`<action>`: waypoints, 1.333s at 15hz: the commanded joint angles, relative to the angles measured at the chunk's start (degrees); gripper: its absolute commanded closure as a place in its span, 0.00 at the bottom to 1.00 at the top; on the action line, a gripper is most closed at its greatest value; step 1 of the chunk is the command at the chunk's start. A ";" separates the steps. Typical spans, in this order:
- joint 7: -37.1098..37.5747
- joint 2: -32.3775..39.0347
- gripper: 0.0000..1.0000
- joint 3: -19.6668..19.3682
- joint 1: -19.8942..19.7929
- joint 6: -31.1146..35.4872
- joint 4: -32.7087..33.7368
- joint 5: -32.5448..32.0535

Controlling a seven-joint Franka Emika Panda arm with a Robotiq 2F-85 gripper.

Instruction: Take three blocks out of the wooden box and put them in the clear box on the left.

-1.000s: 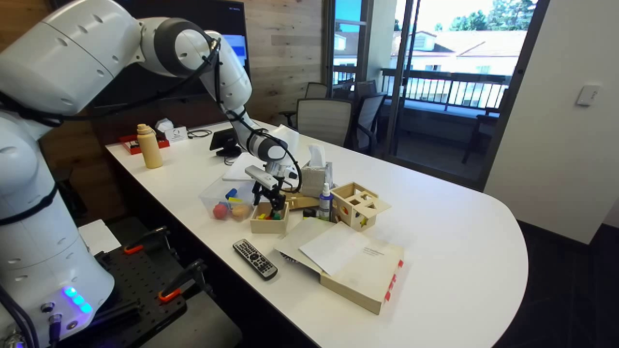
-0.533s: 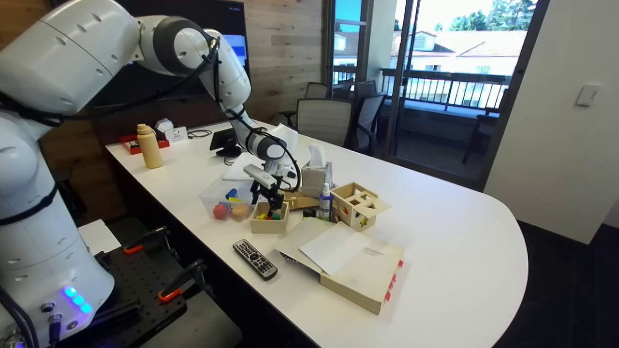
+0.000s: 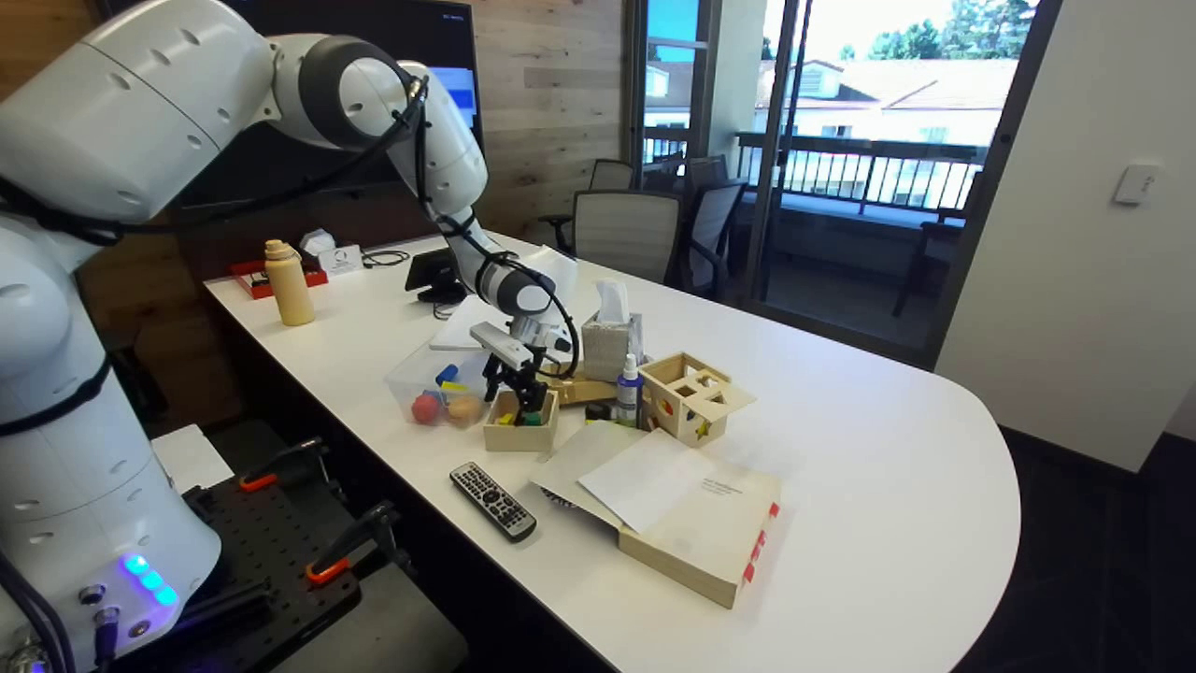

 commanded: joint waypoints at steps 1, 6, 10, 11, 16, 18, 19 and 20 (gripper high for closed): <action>2.12 0.02 0.00 0.73 -0.23 -1.10 0.64 -0.86; 2.36 0.69 0.00 1.12 -0.02 -1.93 1.54 -0.89; 3.07 0.71 0.00 0.81 0.12 -1.47 1.42 -0.96; 3.53 0.55 0.00 0.73 0.06 -1.23 1.31 -0.87; 4.47 0.34 0.27 0.62 -0.53 -0.95 1.14 -0.47; 4.96 0.47 0.37 0.45 -0.60 -0.83 1.27 -0.45; 4.96 0.52 0.47 0.38 -0.64 -0.88 1.33 -0.47; 5.01 0.56 0.54 0.34 -0.63 -0.97 1.35 -0.49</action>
